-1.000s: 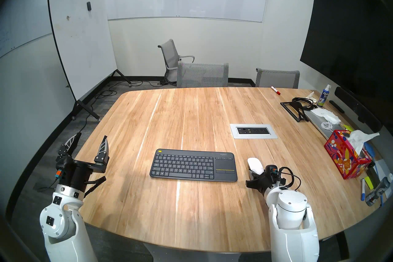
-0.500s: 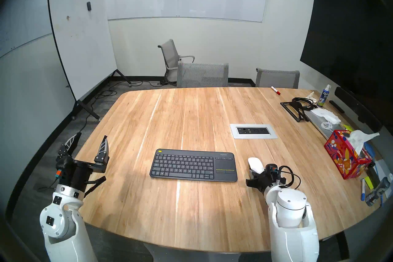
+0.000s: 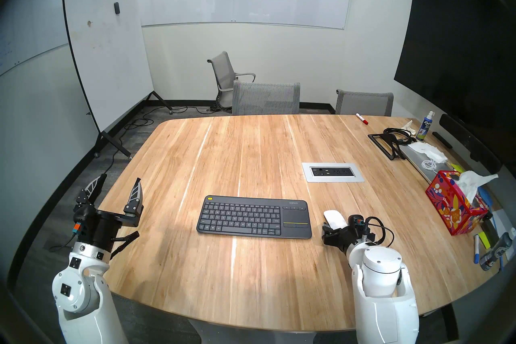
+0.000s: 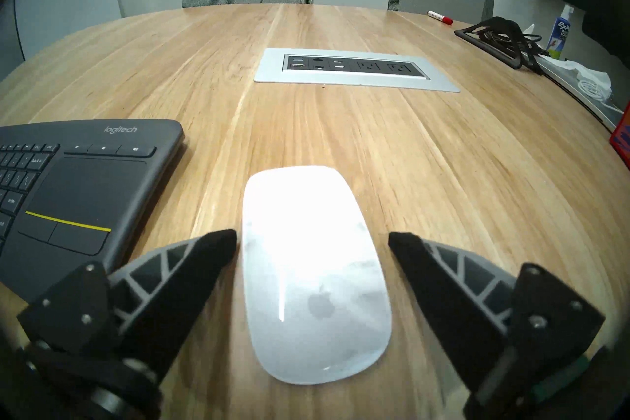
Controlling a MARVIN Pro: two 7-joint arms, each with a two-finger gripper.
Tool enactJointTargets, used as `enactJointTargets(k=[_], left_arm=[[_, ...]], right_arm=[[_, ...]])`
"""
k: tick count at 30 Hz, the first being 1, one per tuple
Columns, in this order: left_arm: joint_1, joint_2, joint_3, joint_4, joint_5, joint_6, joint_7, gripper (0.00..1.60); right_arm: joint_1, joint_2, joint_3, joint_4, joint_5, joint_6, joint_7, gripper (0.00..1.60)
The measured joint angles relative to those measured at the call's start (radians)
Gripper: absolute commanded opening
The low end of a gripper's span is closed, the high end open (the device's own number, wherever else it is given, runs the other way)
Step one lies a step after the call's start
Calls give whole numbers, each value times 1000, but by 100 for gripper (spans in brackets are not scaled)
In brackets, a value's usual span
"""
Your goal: Put the mouse beside the keyboard
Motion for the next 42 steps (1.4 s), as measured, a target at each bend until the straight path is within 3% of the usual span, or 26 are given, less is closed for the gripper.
enactJointTargets(k=[19,42], left_arm=[[0,0,0,0,0,0,0,160],[0,0,0,0,0,0,0,160]], right_arm=[[6,24,-2,9,0,-15,14,160],[-6,60,46,2,11,-31,75,160]])
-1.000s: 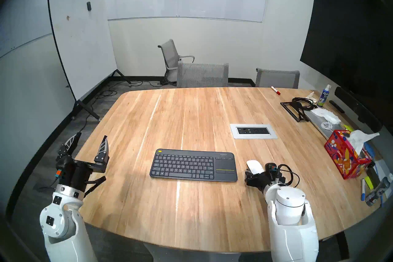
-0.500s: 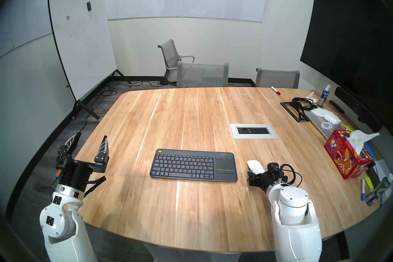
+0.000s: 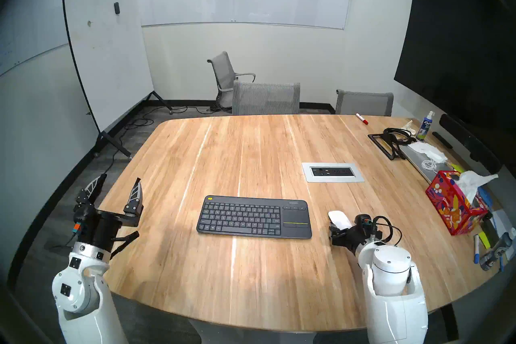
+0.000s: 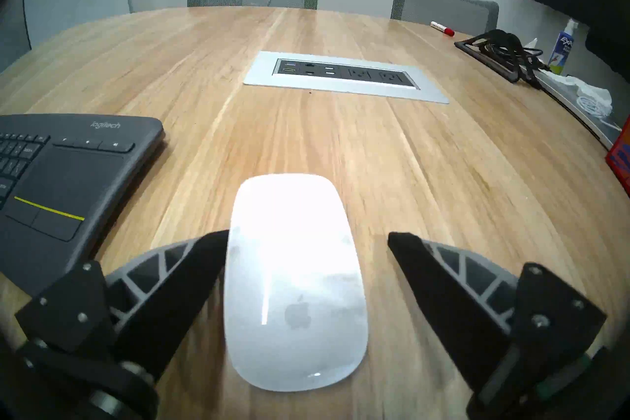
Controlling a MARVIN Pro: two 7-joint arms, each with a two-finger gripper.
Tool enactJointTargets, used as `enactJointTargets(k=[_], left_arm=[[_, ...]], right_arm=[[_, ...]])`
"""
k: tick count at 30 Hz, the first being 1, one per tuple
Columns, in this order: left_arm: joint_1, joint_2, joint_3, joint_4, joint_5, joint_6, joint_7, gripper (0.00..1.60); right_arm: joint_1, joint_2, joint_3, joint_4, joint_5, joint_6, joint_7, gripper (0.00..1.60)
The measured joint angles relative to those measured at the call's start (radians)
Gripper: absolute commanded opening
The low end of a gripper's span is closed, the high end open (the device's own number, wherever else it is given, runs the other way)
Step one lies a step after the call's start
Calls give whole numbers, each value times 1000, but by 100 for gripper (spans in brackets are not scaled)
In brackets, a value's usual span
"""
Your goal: Put the mouse beside the keyboard
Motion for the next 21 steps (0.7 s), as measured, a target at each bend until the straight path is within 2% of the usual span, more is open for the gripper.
enactJointTargets(k=[9,21], left_arm=[[0,0,0,0,0,0,0,160],[0,0,0,0,0,0,0,160]], right_arm=[[-5,9,6,1,24,-26,47,160],[-22,24,11,1,32,-109,83,160]])
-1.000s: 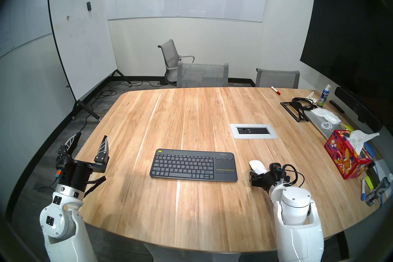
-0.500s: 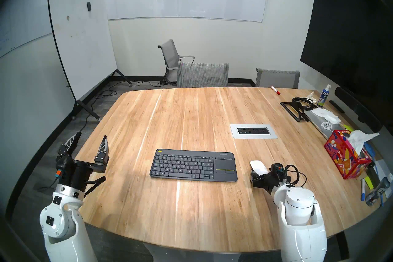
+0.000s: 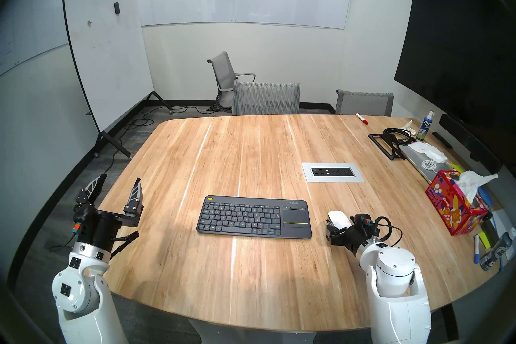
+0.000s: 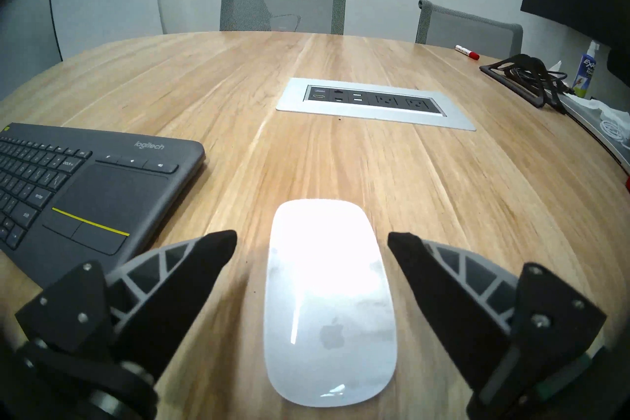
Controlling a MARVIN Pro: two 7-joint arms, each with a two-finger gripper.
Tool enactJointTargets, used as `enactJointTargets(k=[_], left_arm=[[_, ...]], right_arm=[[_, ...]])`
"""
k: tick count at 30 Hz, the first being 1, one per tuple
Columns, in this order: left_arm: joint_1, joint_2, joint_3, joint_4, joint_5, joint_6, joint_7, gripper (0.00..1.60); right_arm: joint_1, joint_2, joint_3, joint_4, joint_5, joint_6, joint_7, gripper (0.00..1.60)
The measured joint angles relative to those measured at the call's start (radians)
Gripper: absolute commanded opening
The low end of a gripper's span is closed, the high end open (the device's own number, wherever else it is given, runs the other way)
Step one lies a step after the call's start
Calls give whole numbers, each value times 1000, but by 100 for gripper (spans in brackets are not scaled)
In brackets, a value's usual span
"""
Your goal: Put the mouse beside the keyboard
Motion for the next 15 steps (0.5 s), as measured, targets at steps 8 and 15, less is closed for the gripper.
enactJointTargets(k=[8,15], left_arm=[[0,0,0,0,0,0,0,160],[0,0,0,0,0,0,0,160]], right_arm=[[-47,5,31,-27,11,-64,20,160],[-93,5,59,-49,29,-105,42,160]])
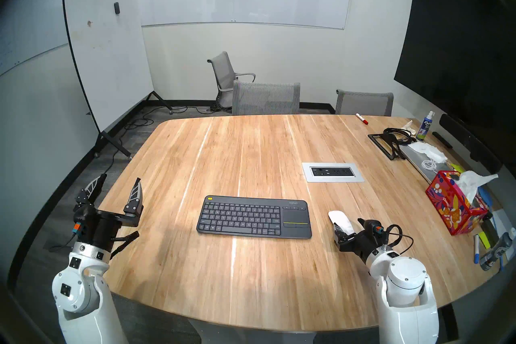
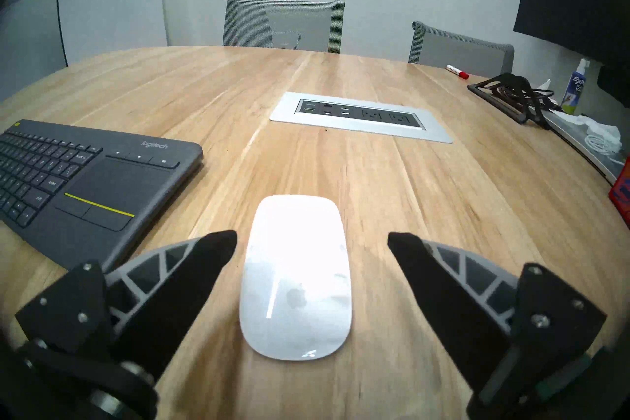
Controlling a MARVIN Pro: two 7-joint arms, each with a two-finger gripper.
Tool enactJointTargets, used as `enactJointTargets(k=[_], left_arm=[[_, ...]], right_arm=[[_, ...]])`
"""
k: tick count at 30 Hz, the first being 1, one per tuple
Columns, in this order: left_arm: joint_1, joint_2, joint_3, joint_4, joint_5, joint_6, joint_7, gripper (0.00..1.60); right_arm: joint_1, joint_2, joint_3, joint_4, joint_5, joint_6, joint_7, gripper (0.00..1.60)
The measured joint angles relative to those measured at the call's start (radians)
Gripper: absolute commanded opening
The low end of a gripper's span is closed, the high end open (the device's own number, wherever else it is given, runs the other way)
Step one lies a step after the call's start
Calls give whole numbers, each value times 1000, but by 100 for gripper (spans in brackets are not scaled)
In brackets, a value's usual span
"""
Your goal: Put the mouse beside the keyboard
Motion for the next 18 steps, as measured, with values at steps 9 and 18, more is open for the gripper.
enactJointTargets(k=[9,18], left_arm=[[0,0,0,0,0,0,0,160],[0,0,0,0,0,0,0,160]], right_arm=[[-47,3,17,-12,20,-53,41,160],[-97,2,36,-14,26,-114,60,160]])
